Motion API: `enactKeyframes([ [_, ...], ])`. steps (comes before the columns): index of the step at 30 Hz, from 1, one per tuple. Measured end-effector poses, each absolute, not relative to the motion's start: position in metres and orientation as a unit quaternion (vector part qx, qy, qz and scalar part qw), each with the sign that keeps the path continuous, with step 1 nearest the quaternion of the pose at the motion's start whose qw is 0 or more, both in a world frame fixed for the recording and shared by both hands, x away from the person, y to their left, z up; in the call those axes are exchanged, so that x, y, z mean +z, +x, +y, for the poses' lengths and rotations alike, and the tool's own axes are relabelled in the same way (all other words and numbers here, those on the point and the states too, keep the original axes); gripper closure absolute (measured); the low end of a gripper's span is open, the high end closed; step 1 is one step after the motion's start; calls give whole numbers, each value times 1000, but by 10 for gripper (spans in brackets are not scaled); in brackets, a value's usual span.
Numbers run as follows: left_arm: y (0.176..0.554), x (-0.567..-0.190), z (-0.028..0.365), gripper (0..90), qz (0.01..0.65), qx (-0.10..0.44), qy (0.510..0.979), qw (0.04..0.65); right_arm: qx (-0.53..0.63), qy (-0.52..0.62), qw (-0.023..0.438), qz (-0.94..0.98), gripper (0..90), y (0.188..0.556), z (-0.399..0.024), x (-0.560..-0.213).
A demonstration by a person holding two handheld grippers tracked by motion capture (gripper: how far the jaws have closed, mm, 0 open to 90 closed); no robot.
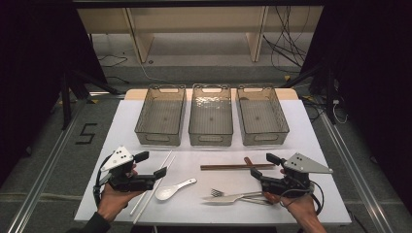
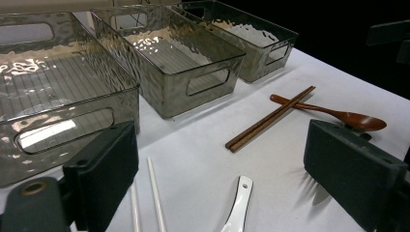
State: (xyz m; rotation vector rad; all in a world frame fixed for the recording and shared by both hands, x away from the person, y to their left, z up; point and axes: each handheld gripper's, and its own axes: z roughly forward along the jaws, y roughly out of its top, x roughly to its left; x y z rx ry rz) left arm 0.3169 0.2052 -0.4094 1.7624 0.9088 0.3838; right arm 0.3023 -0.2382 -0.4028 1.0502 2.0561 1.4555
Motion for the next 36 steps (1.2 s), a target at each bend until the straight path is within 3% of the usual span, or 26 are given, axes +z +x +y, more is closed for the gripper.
enactKeyframes([
  [22,326,-407,208,116,399,164,747,506,522,375,204,738,274,302,-239,-400],
  [36,351,-405,211,124,469,125,789,377,518,377,192,743,276,303,-237,-401],
])
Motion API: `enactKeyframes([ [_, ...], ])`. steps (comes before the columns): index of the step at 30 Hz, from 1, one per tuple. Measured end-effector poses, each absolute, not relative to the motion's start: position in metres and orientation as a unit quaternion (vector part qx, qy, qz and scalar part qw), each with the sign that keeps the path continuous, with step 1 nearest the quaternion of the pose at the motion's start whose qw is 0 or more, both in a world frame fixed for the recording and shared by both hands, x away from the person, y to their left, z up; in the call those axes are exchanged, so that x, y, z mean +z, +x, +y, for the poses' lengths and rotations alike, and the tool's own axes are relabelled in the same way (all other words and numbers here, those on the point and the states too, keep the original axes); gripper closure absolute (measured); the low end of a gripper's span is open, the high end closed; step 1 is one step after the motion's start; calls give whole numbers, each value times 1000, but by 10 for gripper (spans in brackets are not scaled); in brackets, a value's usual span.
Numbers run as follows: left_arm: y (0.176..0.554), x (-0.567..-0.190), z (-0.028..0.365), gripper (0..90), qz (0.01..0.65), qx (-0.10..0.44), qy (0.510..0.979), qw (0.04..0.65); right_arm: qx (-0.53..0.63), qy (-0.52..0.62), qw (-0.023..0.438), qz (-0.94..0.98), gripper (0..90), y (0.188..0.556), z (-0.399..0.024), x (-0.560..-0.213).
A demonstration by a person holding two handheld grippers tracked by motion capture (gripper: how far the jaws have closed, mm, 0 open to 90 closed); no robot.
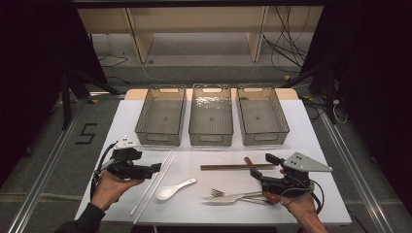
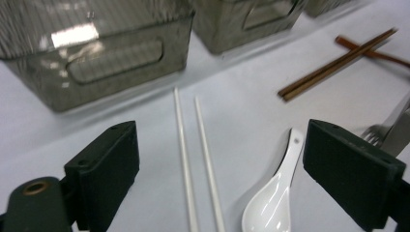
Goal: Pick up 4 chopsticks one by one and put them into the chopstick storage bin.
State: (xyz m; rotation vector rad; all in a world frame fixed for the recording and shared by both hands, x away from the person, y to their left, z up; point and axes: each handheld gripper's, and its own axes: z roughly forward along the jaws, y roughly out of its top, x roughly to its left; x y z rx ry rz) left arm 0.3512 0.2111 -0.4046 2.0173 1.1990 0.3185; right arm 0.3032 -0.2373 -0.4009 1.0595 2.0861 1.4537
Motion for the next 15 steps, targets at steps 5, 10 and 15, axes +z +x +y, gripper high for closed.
enactKeyframes([
  [5,360,-414,210,154,491,105,809,306,515,381,190,744,279,304,-237,-402],
  [10,363,-423,211,186,498,88,821,264,514,384,185,745,279,305,-238,-402],
  [15,362,-433,209,261,490,78,841,216,512,381,183,748,281,306,-236,-402],
])
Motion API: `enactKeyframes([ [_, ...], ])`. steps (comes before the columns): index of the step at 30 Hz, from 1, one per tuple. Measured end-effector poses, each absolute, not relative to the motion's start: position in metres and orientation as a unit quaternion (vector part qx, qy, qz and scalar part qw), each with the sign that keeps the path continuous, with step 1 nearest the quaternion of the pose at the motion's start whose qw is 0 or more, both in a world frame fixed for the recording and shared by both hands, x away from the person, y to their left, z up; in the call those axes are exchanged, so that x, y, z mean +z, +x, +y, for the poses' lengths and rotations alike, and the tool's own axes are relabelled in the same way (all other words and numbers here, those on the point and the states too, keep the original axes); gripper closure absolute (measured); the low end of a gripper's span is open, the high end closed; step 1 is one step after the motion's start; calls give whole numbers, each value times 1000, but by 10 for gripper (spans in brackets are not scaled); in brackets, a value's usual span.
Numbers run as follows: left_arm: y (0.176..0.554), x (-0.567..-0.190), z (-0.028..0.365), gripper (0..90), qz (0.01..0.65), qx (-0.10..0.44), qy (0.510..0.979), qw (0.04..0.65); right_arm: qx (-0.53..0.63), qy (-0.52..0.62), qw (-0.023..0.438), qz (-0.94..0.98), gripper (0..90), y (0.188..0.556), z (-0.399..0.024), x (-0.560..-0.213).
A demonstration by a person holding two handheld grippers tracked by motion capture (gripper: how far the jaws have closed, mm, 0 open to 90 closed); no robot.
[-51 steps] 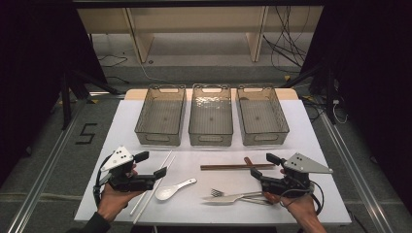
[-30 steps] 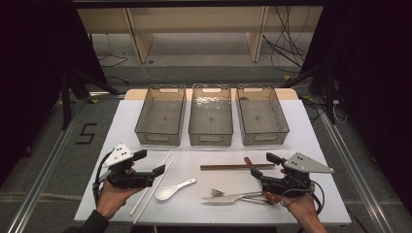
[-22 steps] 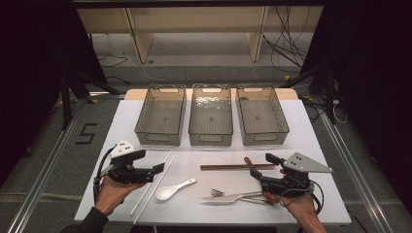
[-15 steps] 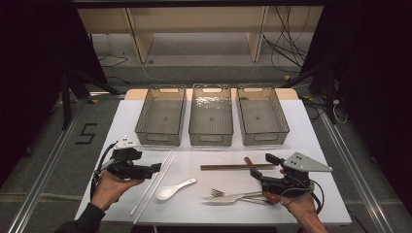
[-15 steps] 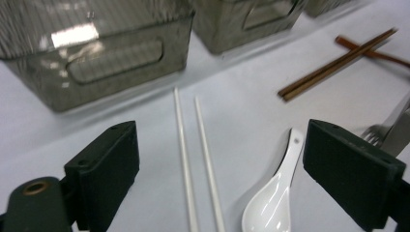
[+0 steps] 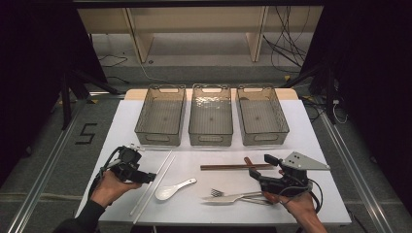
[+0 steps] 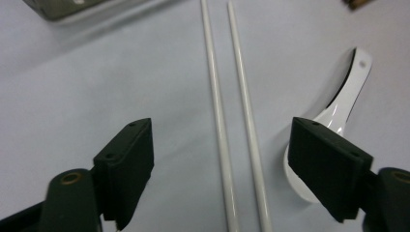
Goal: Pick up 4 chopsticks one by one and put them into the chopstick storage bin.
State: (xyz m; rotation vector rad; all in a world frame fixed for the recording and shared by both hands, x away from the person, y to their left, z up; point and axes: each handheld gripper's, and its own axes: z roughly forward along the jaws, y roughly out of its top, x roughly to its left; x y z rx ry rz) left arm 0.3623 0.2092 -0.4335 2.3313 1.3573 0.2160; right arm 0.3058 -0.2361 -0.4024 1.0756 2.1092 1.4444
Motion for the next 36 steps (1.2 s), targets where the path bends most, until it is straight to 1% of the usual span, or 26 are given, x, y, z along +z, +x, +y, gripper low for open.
enactKeyframes([
  [2,362,-438,208,312,488,74,846,201,510,381,182,750,281,306,-236,-403],
  [3,362,-439,207,312,487,71,848,196,510,381,182,750,281,306,-236,-403],
  [8,362,-445,206,408,486,54,855,175,510,382,180,749,282,305,-237,-403],
  [11,363,-450,206,434,482,48,859,164,511,381,180,749,282,306,-236,-403],
  [12,363,-452,206,464,481,46,861,161,510,380,180,750,282,306,-236,-403],
  [13,363,-453,206,464,480,43,862,159,510,380,180,750,282,306,-236,-403],
  [14,363,-454,205,492,480,42,862,158,509,380,180,751,282,306,-236,-403],
  [16,363,-455,205,503,478,40,864,152,509,380,180,751,282,306,-236,-403],
  [18,363,-456,204,543,477,41,865,151,508,380,179,752,282,306,-236,-403],
  [25,363,-461,202,600,468,35,871,142,507,380,179,752,283,306,-236,-403],
  [30,363,-464,200,676,464,33,875,136,507,381,178,752,285,307,-236,-403],
  [31,363,-465,200,676,463,32,875,135,507,381,178,752,285,307,-236,-403],
  [32,363,-465,200,702,462,31,876,134,506,380,178,754,286,306,-236,-403],
  [36,363,-465,201,727,460,33,877,134,504,379,181,755,286,306,-236,-403],
])
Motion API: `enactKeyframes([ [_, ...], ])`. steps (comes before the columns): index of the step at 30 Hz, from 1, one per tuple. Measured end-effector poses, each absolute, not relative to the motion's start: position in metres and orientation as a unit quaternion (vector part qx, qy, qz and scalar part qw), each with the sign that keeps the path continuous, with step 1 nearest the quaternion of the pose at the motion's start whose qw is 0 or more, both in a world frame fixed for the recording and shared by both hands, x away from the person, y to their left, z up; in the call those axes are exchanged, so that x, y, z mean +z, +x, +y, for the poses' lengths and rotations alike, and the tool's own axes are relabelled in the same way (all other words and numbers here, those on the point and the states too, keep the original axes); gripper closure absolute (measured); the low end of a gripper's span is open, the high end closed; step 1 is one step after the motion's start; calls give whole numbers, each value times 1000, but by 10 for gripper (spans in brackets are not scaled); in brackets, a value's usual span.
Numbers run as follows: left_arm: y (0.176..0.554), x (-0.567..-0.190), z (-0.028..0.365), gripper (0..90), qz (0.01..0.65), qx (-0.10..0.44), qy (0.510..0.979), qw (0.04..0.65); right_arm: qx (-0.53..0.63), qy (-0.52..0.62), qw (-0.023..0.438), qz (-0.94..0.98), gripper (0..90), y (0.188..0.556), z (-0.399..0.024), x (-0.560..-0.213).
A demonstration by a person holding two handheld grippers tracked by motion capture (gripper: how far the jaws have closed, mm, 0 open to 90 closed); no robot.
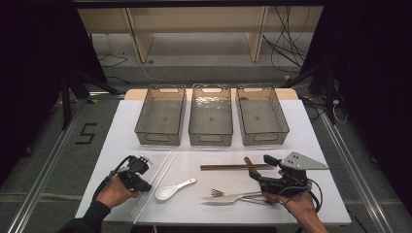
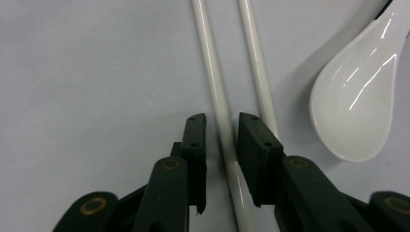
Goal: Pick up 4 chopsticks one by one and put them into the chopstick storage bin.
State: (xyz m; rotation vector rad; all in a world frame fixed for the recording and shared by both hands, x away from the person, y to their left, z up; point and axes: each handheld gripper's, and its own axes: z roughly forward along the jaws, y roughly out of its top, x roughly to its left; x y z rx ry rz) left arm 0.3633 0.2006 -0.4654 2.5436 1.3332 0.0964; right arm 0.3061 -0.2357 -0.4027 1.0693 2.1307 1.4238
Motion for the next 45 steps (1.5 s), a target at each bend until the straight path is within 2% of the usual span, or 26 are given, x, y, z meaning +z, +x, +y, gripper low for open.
enactKeyframes([
  [13,364,-465,202,826,455,40,880,129,501,382,180,756,288,307,-236,-404],
  [32,364,-466,204,836,443,42,885,136,498,381,180,758,291,308,-235,-404],
  [45,360,-444,210,836,431,70,881,180,498,383,179,757,292,308,-236,-404],
])
